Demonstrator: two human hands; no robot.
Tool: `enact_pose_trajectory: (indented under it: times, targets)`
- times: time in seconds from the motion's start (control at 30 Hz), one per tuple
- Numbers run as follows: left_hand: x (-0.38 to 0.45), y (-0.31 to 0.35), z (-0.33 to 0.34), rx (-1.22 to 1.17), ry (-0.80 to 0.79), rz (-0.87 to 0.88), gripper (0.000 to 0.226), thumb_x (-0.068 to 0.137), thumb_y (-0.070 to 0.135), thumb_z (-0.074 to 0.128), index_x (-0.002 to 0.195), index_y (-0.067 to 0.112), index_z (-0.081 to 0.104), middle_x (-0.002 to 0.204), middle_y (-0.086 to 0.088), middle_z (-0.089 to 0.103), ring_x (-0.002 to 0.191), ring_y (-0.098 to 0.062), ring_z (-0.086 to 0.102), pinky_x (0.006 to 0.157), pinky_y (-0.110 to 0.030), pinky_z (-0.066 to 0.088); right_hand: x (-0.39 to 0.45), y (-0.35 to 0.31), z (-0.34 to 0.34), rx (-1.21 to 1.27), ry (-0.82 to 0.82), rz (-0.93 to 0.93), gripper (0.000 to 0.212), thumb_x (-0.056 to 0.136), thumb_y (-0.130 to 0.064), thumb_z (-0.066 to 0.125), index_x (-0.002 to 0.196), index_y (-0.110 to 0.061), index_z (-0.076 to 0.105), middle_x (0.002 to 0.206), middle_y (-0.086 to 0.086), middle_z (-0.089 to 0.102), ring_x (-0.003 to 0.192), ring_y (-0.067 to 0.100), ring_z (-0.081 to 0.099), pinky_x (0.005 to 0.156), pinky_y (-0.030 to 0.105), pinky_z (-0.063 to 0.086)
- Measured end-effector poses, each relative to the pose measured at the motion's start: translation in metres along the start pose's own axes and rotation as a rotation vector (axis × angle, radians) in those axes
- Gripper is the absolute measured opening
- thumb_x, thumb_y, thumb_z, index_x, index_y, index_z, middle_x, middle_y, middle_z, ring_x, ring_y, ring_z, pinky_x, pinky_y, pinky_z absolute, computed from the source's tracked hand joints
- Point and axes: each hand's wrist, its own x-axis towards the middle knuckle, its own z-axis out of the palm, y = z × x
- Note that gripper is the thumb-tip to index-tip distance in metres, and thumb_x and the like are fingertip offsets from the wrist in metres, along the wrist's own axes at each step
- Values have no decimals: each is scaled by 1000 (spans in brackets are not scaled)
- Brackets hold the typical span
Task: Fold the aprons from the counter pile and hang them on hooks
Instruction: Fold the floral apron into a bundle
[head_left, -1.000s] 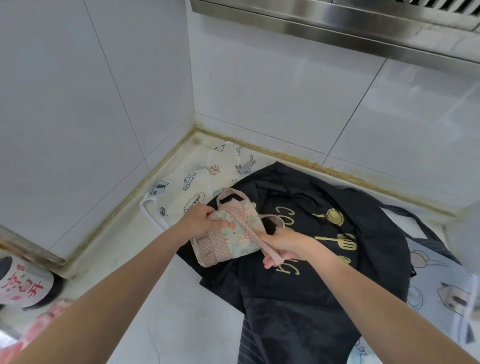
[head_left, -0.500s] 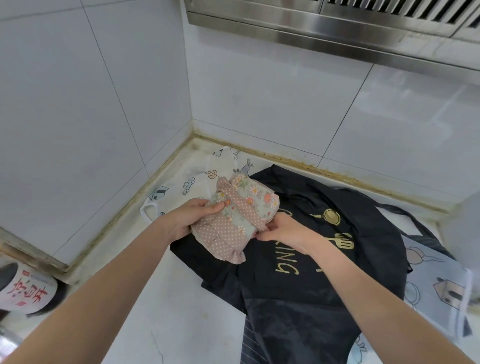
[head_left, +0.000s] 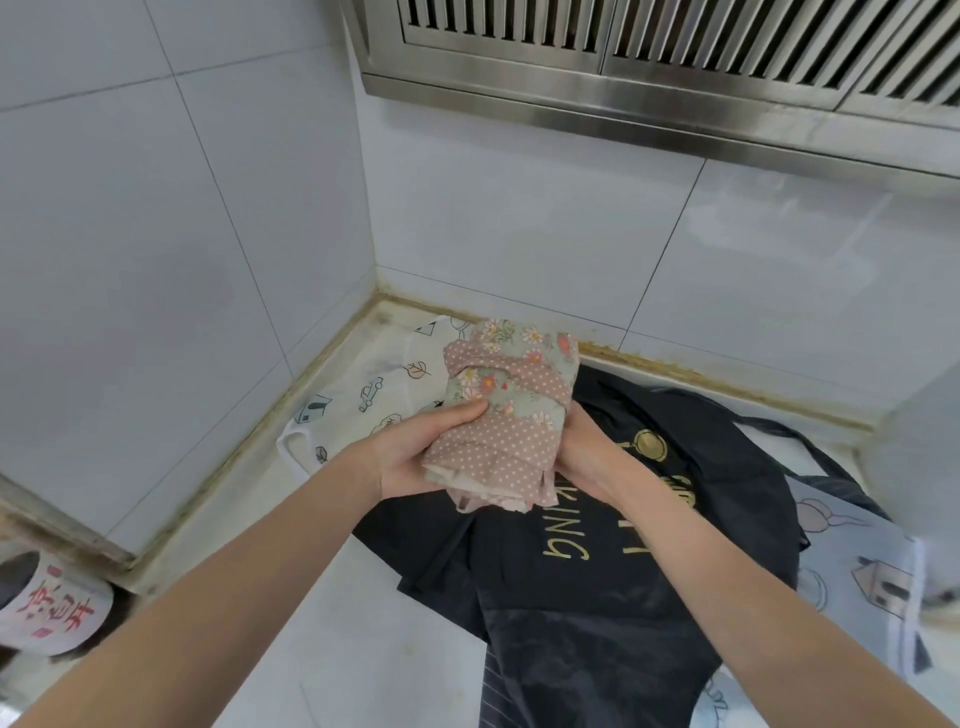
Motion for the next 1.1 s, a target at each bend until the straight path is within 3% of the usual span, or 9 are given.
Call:
enact_pose_trajectory:
  times: [0.1,0.23,0.47,0.6,0.7,0.87,0.97,1.03,1.1]
  targets:
    - [-8,9,-5,204,-37,-24,81,32,29,96,103,9,65,94,-8,73,85,-21,71,70,-30,58,-10,-14,-28,-5,-289,110,47,86,17,48,121,-13,53,124,9,62,116,19,58,98,33,48]
    - [-19,24,-4,446,-62,-64,92,23,39,96,105,14,60,92,-2,74,85,-16,71,66,-24,56,-24,-39,-46,-70,-475,251,48,80,19,54,115,-13,55,112,2,68,110,14,62,90,24,51]
    - [-12,24,-13,100,169,48,54,63,33,78,108,9,61,94,-9,72,81,-21,71,69,-38,59,3,-44,-59,-118,547,-217,11,90,-3,57,83,-6,65,78,8,66,74,18,63,69,22,56]
    - [-12,24,-3,-5,35,64,71,31,27,97,96,6,74,94,-11,71,80,-23,71,65,-37,58,5,-26,-56,115,224,-21,24,94,-21,55,112,-6,60,105,8,66,104,25,62,89,33,51]
    - [-12,28,3,-83,-40,99,69,43,26,94,104,4,72,107,-13,68,92,-28,69,74,-44,57,2,-5,-52,170,-6,73,53,82,-45,65,122,-10,57,117,5,64,114,21,58,103,38,42]
    - [-15,41,14,-205,-34,248,65,50,20,91,107,-2,69,113,-19,66,96,-34,67,71,-51,56,-4,-1,-50,556,11,-82,28,81,-34,68,82,-7,63,51,-2,48,64,13,55,89,30,48]
    - [-12,47,16,-244,97,355,43,77,35,66,99,-2,69,99,-18,70,83,-31,71,72,-46,57,-8,-14,-57,663,125,-103,23,78,-26,68,95,-11,62,85,5,62,99,24,57,98,40,45]
    - [-3,47,10,-350,148,401,47,90,41,48,93,0,71,95,-16,71,78,-29,71,76,-38,56,-7,-17,-53,372,198,-18,54,69,-23,81,116,-14,54,125,5,53,118,26,51,99,36,45]
    - [2,44,10,-406,150,414,52,96,41,37,89,5,73,98,-11,68,79,-24,69,79,-32,51,-5,-19,-37,265,179,16,55,82,-19,71,129,-11,45,131,5,48,120,29,52,99,36,46]
